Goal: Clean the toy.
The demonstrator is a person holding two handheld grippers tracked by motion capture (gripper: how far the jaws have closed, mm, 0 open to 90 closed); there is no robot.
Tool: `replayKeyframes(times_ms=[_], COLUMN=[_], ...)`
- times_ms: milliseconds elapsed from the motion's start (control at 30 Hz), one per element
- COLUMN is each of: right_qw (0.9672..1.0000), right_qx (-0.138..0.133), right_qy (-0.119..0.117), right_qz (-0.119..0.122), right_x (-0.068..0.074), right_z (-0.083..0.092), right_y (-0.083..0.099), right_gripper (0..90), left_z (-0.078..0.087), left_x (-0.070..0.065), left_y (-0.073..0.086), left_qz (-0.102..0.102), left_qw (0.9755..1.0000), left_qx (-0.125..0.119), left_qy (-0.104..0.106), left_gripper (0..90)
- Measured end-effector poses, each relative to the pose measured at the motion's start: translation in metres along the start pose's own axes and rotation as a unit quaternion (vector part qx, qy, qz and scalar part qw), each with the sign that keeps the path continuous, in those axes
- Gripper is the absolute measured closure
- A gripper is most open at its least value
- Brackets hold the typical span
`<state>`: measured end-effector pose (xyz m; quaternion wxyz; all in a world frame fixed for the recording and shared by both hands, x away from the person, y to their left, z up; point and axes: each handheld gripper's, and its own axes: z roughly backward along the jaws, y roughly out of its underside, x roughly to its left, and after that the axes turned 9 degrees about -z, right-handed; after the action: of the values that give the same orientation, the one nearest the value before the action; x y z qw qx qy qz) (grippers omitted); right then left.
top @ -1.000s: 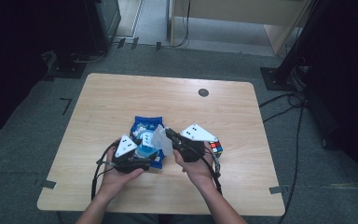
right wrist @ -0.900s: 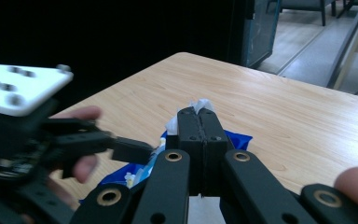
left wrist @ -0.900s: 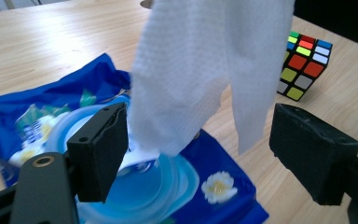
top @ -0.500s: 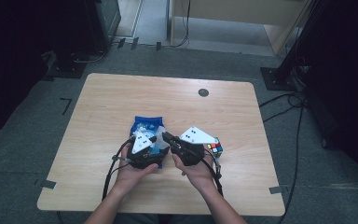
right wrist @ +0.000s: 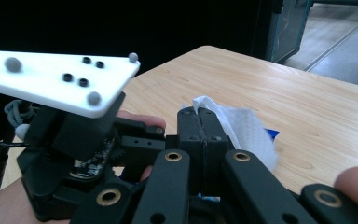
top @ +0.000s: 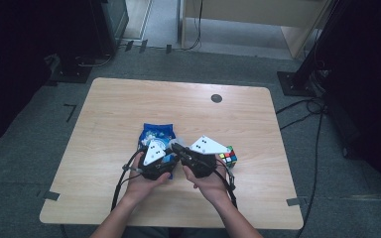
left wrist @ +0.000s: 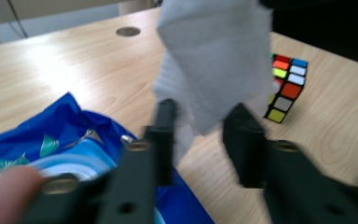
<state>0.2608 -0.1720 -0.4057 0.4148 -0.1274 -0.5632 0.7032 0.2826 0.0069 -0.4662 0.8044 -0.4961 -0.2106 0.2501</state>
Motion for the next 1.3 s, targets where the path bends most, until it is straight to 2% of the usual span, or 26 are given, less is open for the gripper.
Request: replayKeyframes(times_ms=[33,67,133,200,233,367,533,567,600,667,700,733,767,800,833,867,1033,1100,1133,1167,1233,1300], right_qw=[1.0000,1.0000,1.0000,0.9999,0.9998,0.9996,0.9992,0.9990,0.9990,0.9989,0.9981,0.9981,0.9968,0.9968,0.9953,0.9953,0.9898,0.9860,0.9823,0.9807,0.9751,0.9716], right_qx=[-0.002,-0.002,-0.005,-0.008,-0.010,-0.012,-0.008,-0.007,-0.007,-0.010,-0.013,-0.013,-0.018,-0.018,-0.019,-0.019,-0.023,-0.018,-0.017,-0.014,-0.006,0.011], right_qy=[0.001,0.001,0.004,0.009,0.011,0.025,0.037,0.043,0.043,0.045,0.059,0.059,0.077,0.077,0.094,0.094,0.137,0.162,0.179,0.187,0.213,0.224], right_qz=[-0.002,-0.002,-0.005,-0.009,-0.010,-0.004,-0.010,-0.007,-0.007,-0.012,-0.013,-0.013,-0.009,-0.009,-0.009,-0.009,-0.032,-0.033,-0.051,-0.055,-0.062,-0.076], right_x=[-0.002,-0.002,-0.004,-0.007,-0.009,-0.013,-0.021,-0.023,-0.023,-0.027,-0.034,-0.034,-0.043,-0.043,-0.052,-0.052,-0.077,-0.087,-0.095,-0.098,-0.103,-0.108], right_z=[0.001,0.001,0.003,0.005,0.005,0.007,0.009,0.011,0.011,0.015,0.020,0.020,0.027,0.027,0.033,0.033,0.054,0.061,0.066,0.067,0.066,0.062], right_y=[0.000,0.000,0.000,0.000,0.000,0.002,0.009,0.011,0.011,0.013,0.015,0.015,0.018,0.018,0.020,0.020,0.033,0.040,0.047,0.050,0.058,0.068], right_gripper=[90.0,90.0,90.0,90.0,90.0,89.6,87.6,81.9,81.9,76.2,69.3,69.3,60.4,60.4,50.7,50.7,31.6,23.7,17.7,14.6,13.5,7.3], left_z=[0.001,0.001,0.003,0.005,0.008,0.014,0.022,0.024,0.026,0.030,0.032,0.034,0.035,0.036,0.037,0.038,0.042,0.042,0.043,0.043,0.043,0.043], left_x=[0.001,0.001,0.003,0.005,0.005,0.008,0.011,0.012,0.012,0.013,0.014,0.015,0.016,0.017,0.018,0.020,0.024,0.025,0.025,0.025,0.025,0.024], left_y=[0.000,0.000,0.001,0.002,0.002,0.001,0.003,0.004,0.005,0.007,0.009,0.010,0.012,0.013,0.014,0.015,0.017,0.019,0.020,0.021,0.021,0.022], left_qz=[-0.003,-0.003,-0.005,-0.002,-0.010,-0.008,-0.010,-0.008,-0.005,-0.004,-0.001,-0.001,0.003,0.005,0.009,0.010,0.017,0.021,0.024,0.025,0.023,0.023], left_qw=[0.9999,0.9999,0.9997,0.9989,0.9991,0.9993,0.9994,0.9994,0.9995,0.9995,0.9995,0.9996,0.9996,0.9996,0.9996,0.9996,0.9995,0.9993,0.9992,0.9992,0.9993,0.9993], left_qx=[-0.006,-0.006,-0.010,-0.016,-0.013,-0.018,-0.024,-0.025,-0.026,-0.027,-0.028,-0.027,-0.027,-0.026,-0.026,-0.026,-0.028,-0.030,-0.031,-0.031,-0.029,-0.030], left_qy=[0.008,0.008,0.022,0.045,0.038,0.033,0.023,0.021,0.020,0.016,0.014,0.013,0.009,0.007,0.008,0.006,0.000,-0.003,-0.004,-0.005,-0.003,-0.002], left_gripper=[84.3,87.1,89.8,90.0,90.0,90.0,90.0,90.0,90.0,90.0,90.0,90.0,90.0,90.0,90.0,90.0,90.0,90.0,90.0,90.0,90.0,90.0])
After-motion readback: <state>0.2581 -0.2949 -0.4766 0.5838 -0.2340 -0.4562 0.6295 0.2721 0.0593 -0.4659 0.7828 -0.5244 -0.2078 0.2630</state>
